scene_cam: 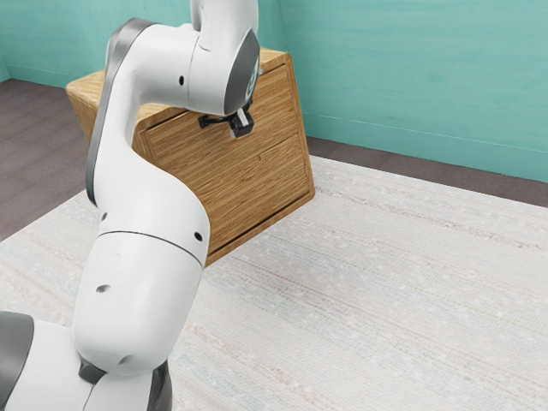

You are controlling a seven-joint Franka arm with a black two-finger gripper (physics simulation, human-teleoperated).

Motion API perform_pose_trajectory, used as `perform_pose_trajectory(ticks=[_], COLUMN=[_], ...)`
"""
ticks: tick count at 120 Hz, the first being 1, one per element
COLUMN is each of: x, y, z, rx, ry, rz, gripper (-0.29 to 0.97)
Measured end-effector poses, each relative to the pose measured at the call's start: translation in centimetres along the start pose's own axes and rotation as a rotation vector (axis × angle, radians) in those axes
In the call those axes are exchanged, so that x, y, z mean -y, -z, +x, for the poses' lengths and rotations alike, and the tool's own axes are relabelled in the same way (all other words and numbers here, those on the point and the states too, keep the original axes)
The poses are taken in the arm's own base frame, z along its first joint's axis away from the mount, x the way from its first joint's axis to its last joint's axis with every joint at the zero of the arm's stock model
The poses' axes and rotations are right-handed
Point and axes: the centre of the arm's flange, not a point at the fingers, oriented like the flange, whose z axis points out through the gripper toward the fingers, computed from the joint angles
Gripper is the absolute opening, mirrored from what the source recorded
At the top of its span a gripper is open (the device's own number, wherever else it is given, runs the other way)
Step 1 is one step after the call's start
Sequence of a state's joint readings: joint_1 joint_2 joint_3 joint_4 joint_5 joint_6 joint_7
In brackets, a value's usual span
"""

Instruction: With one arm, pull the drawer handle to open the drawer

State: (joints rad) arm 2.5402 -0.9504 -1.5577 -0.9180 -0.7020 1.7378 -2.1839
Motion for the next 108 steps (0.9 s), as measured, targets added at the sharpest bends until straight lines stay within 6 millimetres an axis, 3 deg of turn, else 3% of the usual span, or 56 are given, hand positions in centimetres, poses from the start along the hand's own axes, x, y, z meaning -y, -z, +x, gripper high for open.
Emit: perform_pose_trajectory(ticks=[74,108], x=[0.8,2.8], y=[0.8,2.8], z=[-1.2,-2.6], rx=[0.03,0.062], ry=[-0.079,-0.124], rz=[-0.019,-0.016], gripper=[0.09,0.05])
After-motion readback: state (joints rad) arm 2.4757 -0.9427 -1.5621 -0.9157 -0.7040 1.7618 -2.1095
